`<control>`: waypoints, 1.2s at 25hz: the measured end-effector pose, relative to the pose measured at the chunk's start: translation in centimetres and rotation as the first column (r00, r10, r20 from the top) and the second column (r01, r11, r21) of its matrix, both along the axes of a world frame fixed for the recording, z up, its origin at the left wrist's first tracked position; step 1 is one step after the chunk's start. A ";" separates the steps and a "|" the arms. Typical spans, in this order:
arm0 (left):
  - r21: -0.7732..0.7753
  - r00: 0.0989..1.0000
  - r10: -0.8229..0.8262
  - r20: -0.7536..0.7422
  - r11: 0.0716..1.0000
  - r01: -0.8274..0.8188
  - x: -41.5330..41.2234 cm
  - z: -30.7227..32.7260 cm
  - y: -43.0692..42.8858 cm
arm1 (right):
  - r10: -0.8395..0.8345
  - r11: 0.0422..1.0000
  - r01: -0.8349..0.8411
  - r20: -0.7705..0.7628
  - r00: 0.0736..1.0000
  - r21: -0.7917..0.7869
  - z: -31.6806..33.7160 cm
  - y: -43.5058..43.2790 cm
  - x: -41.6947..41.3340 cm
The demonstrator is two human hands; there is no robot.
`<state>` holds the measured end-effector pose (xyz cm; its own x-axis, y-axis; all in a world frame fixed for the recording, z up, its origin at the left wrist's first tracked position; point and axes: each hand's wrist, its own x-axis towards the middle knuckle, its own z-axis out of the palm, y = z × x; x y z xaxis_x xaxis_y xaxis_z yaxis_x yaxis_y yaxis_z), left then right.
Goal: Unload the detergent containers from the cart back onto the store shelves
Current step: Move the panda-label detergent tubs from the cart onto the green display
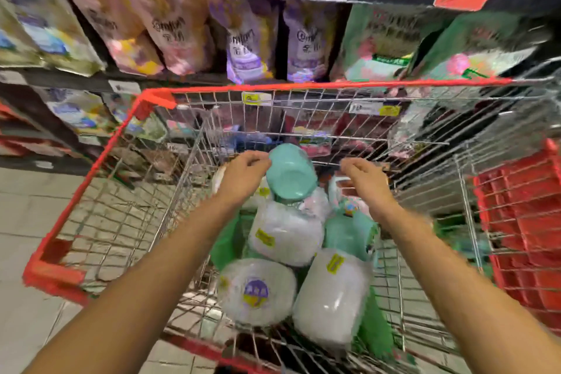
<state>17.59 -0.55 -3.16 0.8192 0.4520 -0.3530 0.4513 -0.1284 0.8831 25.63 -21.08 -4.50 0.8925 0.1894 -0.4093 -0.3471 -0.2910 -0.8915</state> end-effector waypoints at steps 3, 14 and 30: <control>-0.018 0.993 -0.004 -0.120 1.000 0.001 5.5 -5.0 0.8 | 0.086 0.975 -0.103 -0.089 0.992 -0.199 -6.2 0.9 4.0; 0.113 0.905 -0.009 -0.425 0.992 0.063 15.4 -17.5 1.4 | -0.115 0.957 0.232 -0.508 0.853 0.172 -17.7 7.4 7.7; -0.403 0.978 0.156 0.141 0.911 -0.087 6.7 -3.3 1.1 | -0.292 0.763 0.435 -0.346 0.892 0.478 -3.9 3.2 3.4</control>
<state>24.30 0.55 -6.51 0.8289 0.4051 -0.3857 0.2834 0.2903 0.9140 29.04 -17.87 -8.42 0.8275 0.1198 -0.5486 -0.5469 0.3931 -0.7391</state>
